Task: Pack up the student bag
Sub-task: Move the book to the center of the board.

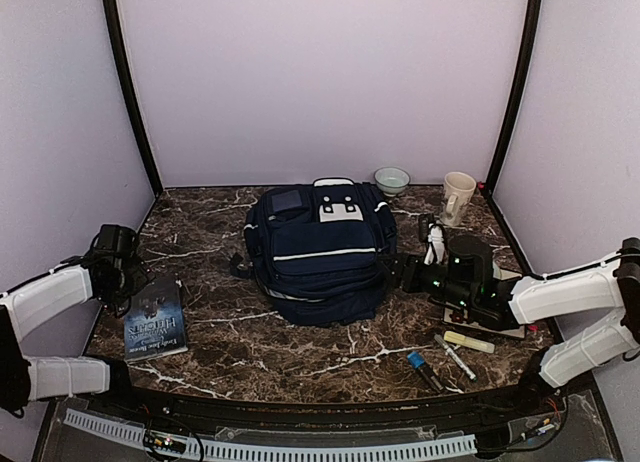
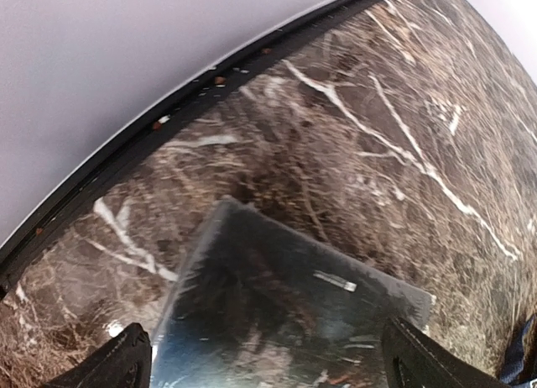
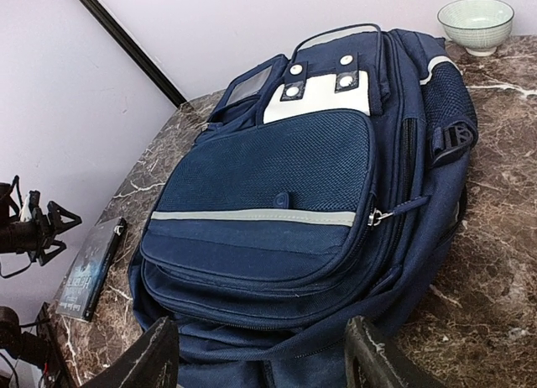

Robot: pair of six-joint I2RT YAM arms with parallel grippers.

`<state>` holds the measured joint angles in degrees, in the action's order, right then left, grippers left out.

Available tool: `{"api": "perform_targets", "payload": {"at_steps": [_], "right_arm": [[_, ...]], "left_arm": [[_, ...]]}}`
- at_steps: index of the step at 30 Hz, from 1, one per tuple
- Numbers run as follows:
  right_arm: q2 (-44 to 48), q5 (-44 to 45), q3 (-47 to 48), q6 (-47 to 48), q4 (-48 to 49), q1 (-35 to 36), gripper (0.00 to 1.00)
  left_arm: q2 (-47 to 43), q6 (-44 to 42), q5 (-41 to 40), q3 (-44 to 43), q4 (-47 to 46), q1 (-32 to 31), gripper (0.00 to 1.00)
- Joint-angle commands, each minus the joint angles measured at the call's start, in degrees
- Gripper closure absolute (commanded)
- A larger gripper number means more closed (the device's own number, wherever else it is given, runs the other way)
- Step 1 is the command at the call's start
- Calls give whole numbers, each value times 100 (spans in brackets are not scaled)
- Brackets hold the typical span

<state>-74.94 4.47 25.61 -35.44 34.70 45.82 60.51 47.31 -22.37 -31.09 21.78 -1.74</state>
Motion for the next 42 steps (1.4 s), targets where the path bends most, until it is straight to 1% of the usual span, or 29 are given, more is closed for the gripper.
{"api": "perform_targets", "payload": {"at_steps": [1,6,9,11,16,21,23,33,36,39,42], "right_arm": [[89,-27,4,-42,241,48,32],[49,-81,67,-42,209,55,32],[57,-108,116,-10,138,68,32],[58,-123,156,9,109,83,32],[-41,-180,304,46,89,161,32],[-179,-193,390,33,102,246,32],[-249,-213,420,29,131,300,32],[-751,-406,820,37,193,643,32],[-965,-461,992,47,212,812,32],[-1269,-586,1266,38,223,997,32],[-1660,-807,1612,48,226,1195,33]], "left_arm": [[-368,353,137,395,86,193,3],[-306,511,512,635,-160,250,6],[-252,433,822,876,-572,251,12],[-134,321,1086,979,-882,252,13],[236,249,1612,1159,-1386,247,19],[328,201,2226,1448,-2065,234,32],[332,235,2335,1514,-2174,179,35],[86,579,2297,1500,-2231,-657,37],[-190,448,2223,1431,-2091,-799,39],[-589,138,1610,1229,-1480,-835,39],[-1124,42,808,988,-576,-834,37]]}}
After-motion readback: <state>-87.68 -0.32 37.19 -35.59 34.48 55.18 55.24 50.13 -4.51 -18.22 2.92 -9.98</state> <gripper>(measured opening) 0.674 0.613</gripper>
